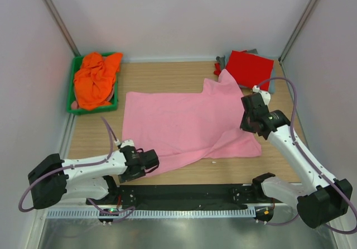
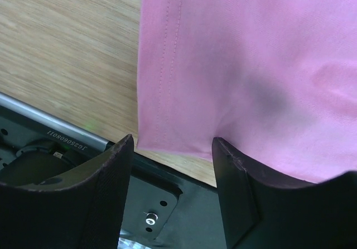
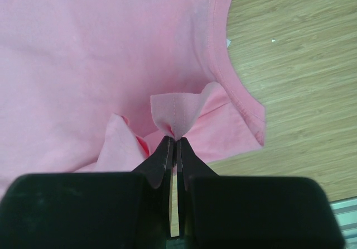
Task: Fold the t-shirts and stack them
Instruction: Fold the tshirt
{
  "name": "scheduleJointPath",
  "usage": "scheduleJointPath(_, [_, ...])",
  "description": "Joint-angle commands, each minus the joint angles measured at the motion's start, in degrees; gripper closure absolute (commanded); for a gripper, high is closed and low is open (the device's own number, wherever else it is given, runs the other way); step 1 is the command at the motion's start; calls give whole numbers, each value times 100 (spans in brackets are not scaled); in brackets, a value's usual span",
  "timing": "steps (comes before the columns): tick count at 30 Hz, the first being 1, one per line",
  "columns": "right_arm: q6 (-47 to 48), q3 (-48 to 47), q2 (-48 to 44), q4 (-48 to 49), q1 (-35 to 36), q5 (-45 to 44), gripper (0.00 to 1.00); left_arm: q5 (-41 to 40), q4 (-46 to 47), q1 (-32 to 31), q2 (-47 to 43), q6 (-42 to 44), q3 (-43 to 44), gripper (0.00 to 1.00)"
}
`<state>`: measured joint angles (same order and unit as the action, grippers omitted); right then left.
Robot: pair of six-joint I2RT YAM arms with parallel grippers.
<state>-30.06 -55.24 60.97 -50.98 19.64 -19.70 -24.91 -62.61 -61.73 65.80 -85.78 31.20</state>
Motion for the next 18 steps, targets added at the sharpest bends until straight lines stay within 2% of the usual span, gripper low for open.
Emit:
scheduleJointPath(1, [62, 40, -41, 159, -48, 19, 99, -269, 20, -40, -120, -212, 26, 40])
scheduleJointPath(2, [71, 40, -50, 150, -48, 19, 99, -287, 29, -40, -155, -203, 18, 42])
scheduleJointPath(3, [62, 40, -50, 159, -48, 19, 99, -304, 56, -40, -173, -159, 18, 60])
scheduleJointPath(6, [36, 31, -85, 132, -57, 46, 99, -331, 108, -40, -155, -115, 18, 96])
scheduleJointPath(8, [-8, 14, -111, 62, -57, 72, 99, -226, 135, -40, -129, -62, 96, 100])
scheduleJointPath(15, [-219, 84, -507, -78, -48, 493, 99, -120, -470, -40, -645, 158, 589, 99])
scheduleJointPath(16, [-228, 101, -542, -79, -57, 537, 99, -76, -480, -32, -743, 132, 511, 89])
scheduleJointPath(17, [-245, 119, -577, -87, -57, 564, 99, 20, -463, -40, -857, 105, 440, 53])
scheduleJointPath(18, [-246, 128, -595, -87, -57, 599, 99, 64, -445, -40, -954, 35, 352, 40])
